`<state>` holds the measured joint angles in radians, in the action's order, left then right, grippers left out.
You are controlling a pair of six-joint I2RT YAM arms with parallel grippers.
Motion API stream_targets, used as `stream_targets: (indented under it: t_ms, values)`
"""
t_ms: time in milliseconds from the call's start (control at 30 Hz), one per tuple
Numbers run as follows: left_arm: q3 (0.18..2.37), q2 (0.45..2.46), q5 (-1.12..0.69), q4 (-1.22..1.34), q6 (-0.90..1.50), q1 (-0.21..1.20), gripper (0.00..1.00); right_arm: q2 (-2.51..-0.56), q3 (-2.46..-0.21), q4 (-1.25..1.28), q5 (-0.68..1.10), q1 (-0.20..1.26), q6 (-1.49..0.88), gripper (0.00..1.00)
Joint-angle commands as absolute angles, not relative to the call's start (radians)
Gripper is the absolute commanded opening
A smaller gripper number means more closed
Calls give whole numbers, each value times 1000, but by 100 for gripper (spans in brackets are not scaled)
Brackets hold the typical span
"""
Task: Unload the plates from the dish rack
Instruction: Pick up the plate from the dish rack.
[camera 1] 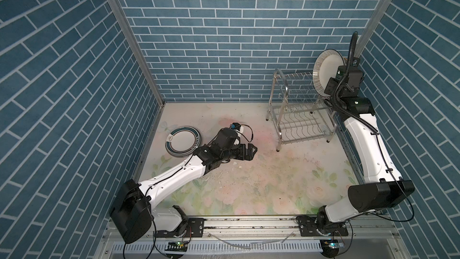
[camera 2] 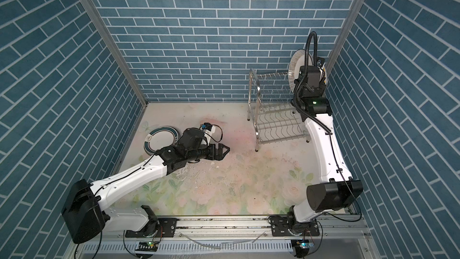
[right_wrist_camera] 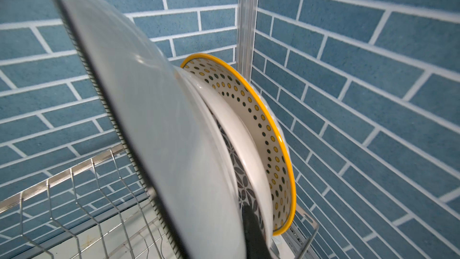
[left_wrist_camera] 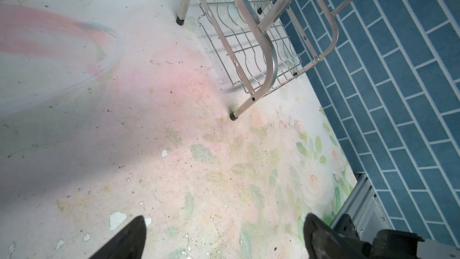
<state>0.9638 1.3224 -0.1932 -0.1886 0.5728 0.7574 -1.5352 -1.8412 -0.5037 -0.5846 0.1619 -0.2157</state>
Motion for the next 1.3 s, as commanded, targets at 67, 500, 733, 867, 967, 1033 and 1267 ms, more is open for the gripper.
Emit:
stream_targets:
  t_ms: [67, 500, 733, 867, 967, 1033, 1267]
  values:
    - [959, 1301, -193, -190, 572, 751, 99, -1495, -1959, -420, -567, 166, -312, 0]
    - [923, 1256, -187, -189, 593, 750, 99, -1315, -1906, -491, -490, 166, -372, 0]
    - [887, 1224, -178, -215, 613, 750, 99, -1144, -1775, -540, -460, 166, -422, 0]
    - [847, 1185, -169, -225, 620, 750, 99, -1006, -1674, -612, -459, 166, -453, 0]
    - [810, 1156, -164, -230, 630, 750, 99, -895, -1607, -697, -446, 166, -477, 0]
    - [780, 1137, -164, -226, 641, 751, 99, -821, -1571, -772, -433, 165, -495, 0]
    - [743, 1132, -187, -227, 655, 750, 99, -671, -1477, -1001, -306, 166, -572, 0]
